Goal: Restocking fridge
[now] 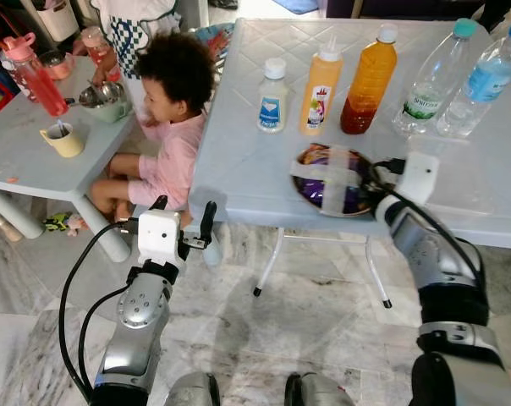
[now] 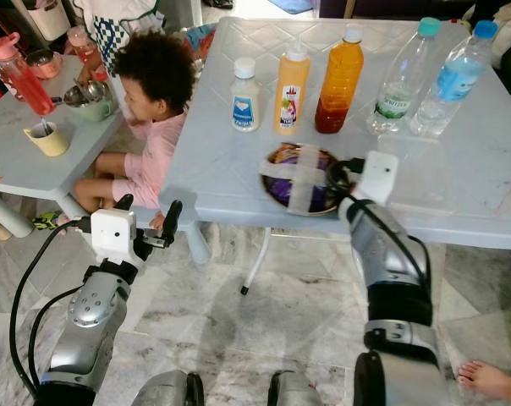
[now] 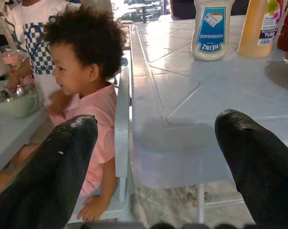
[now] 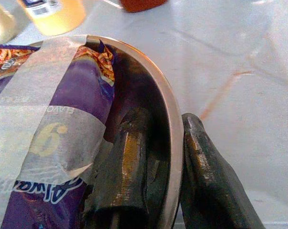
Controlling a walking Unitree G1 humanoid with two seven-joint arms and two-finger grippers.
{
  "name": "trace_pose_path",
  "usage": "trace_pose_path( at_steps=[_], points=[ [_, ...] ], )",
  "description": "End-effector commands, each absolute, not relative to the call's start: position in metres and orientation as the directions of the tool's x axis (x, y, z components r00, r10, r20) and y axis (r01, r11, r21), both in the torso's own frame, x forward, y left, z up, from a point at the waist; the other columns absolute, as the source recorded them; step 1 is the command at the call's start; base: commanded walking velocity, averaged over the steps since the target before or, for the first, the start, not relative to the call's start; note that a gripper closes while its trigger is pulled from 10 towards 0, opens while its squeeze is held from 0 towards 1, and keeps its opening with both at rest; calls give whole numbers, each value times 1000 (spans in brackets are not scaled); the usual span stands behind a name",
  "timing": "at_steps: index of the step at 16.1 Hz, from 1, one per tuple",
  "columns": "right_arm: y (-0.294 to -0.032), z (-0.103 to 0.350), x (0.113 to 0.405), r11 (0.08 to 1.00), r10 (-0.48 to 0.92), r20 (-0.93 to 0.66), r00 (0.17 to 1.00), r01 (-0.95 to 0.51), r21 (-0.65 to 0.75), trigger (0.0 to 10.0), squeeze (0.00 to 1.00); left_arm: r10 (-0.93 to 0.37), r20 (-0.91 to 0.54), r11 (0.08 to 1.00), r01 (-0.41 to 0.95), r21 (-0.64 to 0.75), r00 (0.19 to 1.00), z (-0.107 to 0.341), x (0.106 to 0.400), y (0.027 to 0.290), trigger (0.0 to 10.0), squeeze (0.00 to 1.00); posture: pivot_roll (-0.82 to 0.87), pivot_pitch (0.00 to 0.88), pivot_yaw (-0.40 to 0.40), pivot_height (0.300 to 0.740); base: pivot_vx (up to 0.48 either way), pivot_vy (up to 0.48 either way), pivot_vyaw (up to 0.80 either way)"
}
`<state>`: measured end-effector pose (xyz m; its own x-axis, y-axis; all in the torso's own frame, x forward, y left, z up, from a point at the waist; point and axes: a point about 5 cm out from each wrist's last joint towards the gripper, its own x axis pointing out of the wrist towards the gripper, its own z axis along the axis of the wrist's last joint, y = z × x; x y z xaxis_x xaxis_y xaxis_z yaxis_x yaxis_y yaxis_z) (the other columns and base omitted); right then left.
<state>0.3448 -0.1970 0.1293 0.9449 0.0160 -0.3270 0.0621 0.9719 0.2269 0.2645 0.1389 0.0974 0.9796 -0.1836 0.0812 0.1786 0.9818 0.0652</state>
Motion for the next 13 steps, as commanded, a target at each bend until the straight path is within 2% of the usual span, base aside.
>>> trace_pose_path(
  at_steps=[1, 5, 7, 10, 13],
  points=[
    [-184, 122, 343, 972, 64, -361, 930, 24, 233, 0, 0, -176, 81, 982, 170, 77, 981, 99, 263, 145, 10000, 0, 100, 116, 28, 740, 0, 0, 0],
    [-171, 132, 340, 978, 63, -267, 962, -6, 210, 0, 0, -118, 65, 990, 112, 91, 991, 102, 263, 156, 10000, 0, 101, 132, 32, 740, 0, 0, 0],
    [-156, 136, 332, 976, 122, -213, 969, -79, 202, 0, 0, -69, 21, 995, 67, 71, 997, 93, 264, 154, 10000, 0, 83, 128, 29, 740, 0, 0, 0],
    [-134, 142, 318, 969, 215, -117, 969, -197, 153, 0, 0, -80, 13, 995, 79, 57, 997, 94, 264, 144, 10000, 0, 84, 121, 25, 740, 0, 0, 0],
    [-122, 138, 303, 959, 283, -77, 956, -280, 51, 0, 0, -52, -28, 997, 53, 48, 998, 82, 262, 147, 10000, 0, 79, 88, 26, 740, -266, 0, 0]
  ],
)
